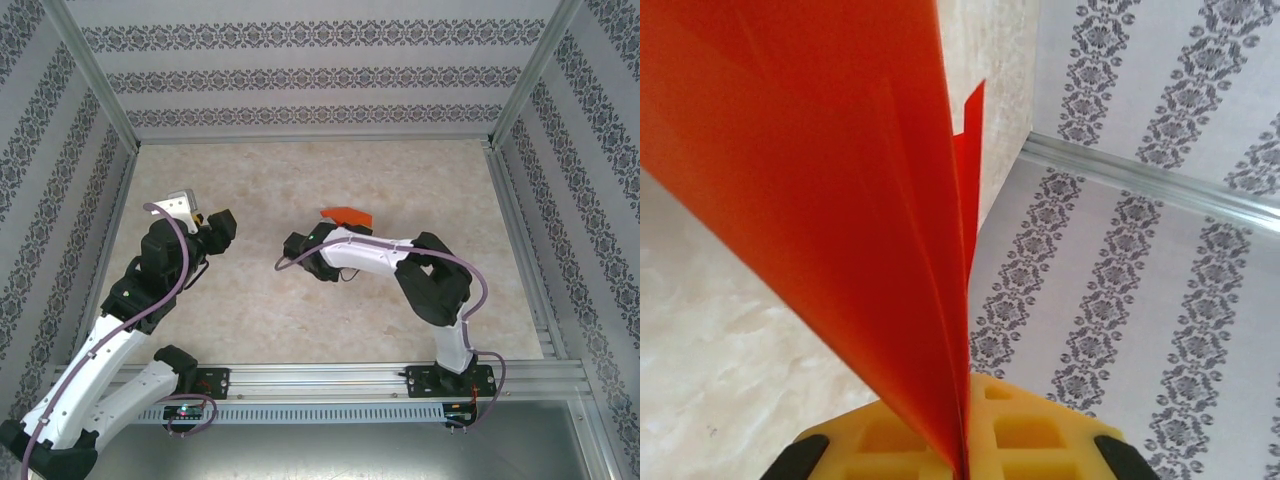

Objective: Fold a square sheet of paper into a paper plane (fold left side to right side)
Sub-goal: Turn over the paper at the center of the table.

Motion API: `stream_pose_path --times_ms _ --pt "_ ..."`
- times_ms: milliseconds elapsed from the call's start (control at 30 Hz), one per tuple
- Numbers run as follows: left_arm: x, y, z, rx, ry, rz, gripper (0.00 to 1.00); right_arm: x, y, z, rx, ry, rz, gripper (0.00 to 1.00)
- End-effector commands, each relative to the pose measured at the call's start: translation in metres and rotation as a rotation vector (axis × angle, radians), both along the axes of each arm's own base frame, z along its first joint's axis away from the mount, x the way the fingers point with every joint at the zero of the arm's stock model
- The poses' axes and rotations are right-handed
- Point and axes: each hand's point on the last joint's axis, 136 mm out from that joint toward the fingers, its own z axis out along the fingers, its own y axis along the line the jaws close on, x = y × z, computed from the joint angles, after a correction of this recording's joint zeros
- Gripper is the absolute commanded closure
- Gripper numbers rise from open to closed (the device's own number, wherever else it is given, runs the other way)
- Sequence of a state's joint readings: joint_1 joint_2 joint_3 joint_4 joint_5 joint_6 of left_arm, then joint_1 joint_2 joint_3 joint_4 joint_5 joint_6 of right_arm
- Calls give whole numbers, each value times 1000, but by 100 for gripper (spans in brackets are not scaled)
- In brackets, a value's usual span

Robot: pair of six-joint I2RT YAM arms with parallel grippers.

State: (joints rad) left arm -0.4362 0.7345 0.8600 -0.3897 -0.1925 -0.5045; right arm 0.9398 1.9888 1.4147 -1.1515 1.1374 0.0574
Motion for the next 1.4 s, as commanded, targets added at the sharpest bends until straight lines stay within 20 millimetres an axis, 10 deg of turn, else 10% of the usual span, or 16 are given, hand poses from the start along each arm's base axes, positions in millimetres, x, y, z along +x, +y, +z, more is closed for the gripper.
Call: stream_pose_path --times_ms 0,367,500,633,1067,1367 --pt "1 4 -6 21 8 12 32 -14 5 -10 -86 15 46 86" --pt "2 -1 -15 -3 31 -8 30 -94 36 -54 145 324 82 41" --pt "3 -7 -26 -42 55 -23 27 -124 59 -47 442 453 97 10" --pt "7 -19 -40 -88 95 -53 25 -138 74 -20 693 486 145 2" --pt "39 -137 -117 -368 340 -455 28 -61 31 70 1645 81 26 2" --pt "55 -210 -160 -405 489 -590 29 -35 -6 57 2002 11 -150 2"
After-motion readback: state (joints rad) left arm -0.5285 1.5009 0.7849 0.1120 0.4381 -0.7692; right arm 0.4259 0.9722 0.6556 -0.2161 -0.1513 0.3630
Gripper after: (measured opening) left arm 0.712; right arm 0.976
